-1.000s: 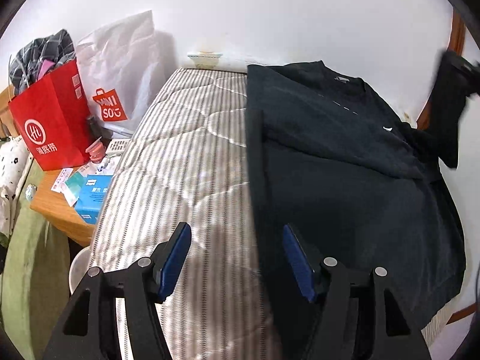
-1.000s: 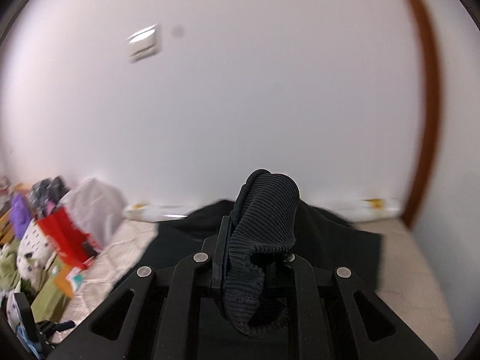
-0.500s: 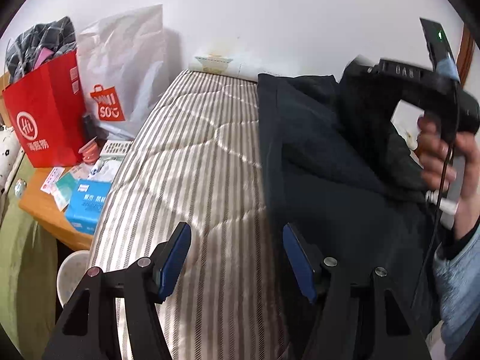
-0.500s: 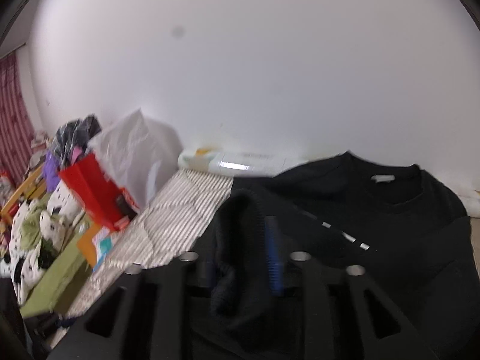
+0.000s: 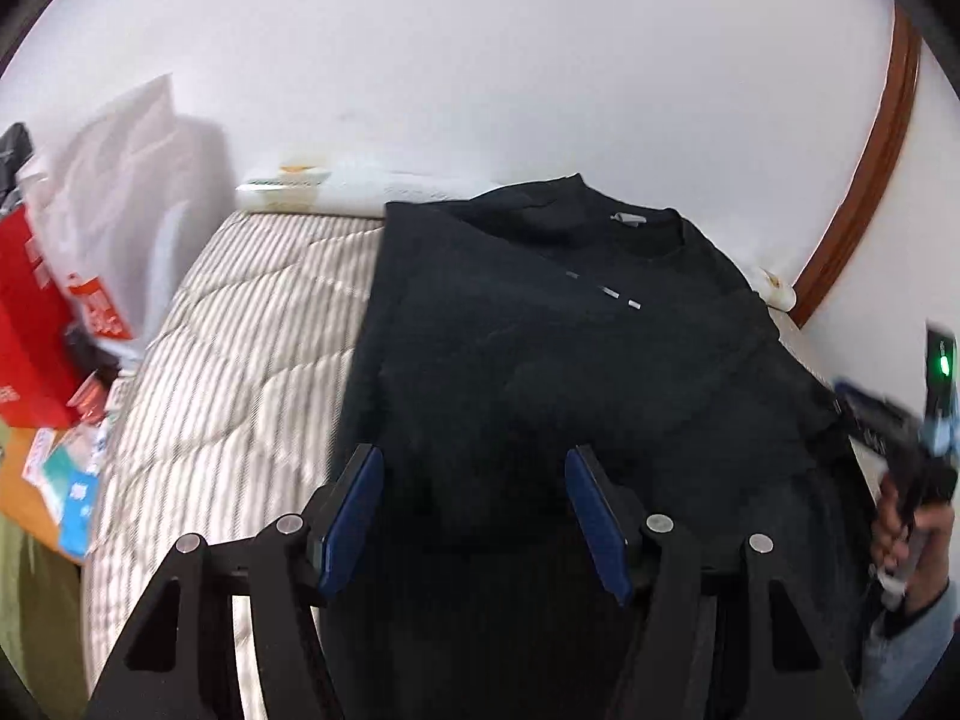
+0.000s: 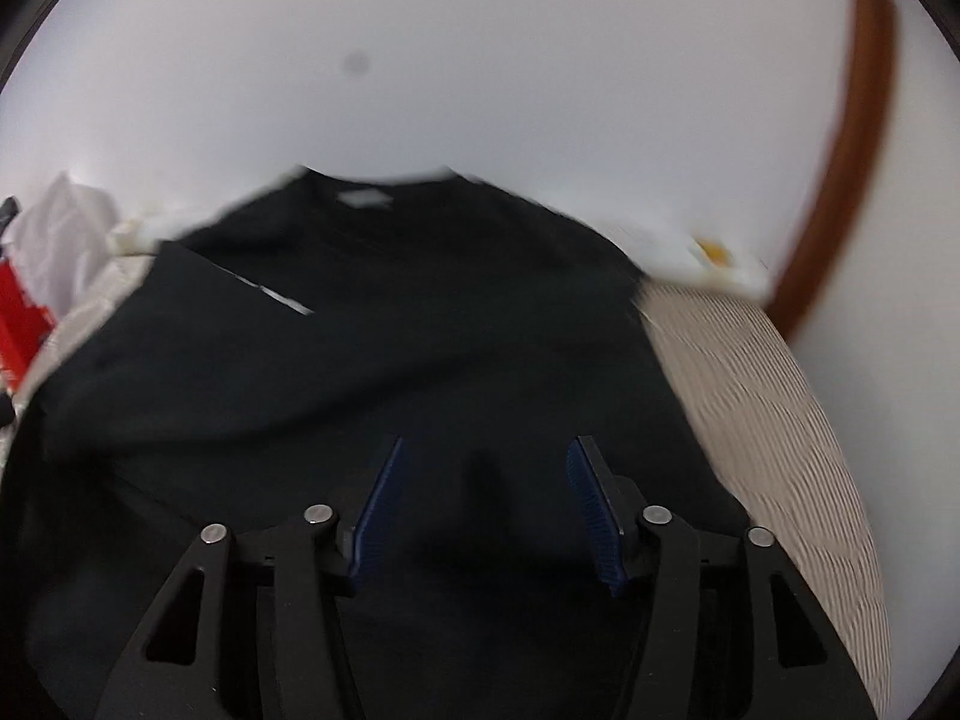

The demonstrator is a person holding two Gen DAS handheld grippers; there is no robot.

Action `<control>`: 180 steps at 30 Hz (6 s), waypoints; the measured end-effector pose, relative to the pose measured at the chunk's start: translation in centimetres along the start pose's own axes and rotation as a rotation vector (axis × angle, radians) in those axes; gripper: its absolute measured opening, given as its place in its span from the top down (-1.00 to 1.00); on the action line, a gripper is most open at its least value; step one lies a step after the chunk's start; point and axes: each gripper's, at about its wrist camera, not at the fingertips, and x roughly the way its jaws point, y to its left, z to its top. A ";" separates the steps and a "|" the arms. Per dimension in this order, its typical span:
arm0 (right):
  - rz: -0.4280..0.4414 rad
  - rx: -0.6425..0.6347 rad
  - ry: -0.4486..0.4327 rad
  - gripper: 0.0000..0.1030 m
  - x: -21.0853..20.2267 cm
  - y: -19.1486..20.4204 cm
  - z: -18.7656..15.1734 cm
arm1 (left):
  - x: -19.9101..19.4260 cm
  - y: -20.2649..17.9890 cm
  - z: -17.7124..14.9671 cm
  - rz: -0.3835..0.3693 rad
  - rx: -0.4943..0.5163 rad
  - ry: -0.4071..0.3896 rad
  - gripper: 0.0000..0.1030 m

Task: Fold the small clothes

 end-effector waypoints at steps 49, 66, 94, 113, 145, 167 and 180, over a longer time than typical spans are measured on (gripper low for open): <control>-0.082 0.157 0.019 0.28 -6.7 -10.0 -9.0 | -1.9 -0.9 -2.1 0.157 0.020 0.028 0.68; -0.004 0.180 0.138 -0.24 -7.9 -11.3 -18.2 | -8.1 -0.3 -14.6 0.204 -0.020 0.090 -0.13; 0.058 0.155 0.113 0.73 -6.9 -8.4 -17.1 | -8.9 3.1 -17.5 -0.005 -0.123 0.054 0.61; 0.133 0.160 0.077 -0.04 -9.2 -8.6 -20.6 | -9.1 -0.2 -19.1 0.004 0.011 0.089 0.27; 0.218 0.185 -0.234 0.85 -14.8 -10.7 -10.3 | -14.9 0.1 -9.9 -0.015 -0.040 -0.182 0.88; 0.192 0.275 -0.101 0.85 1.2 -9.7 2.7 | 2.0 -0.5 3.4 0.182 -0.038 -0.116 0.88; 0.121 0.191 -0.002 0.79 5.5 -8.8 1.6 | 5.8 -0.6 3.5 0.241 0.012 -0.052 0.83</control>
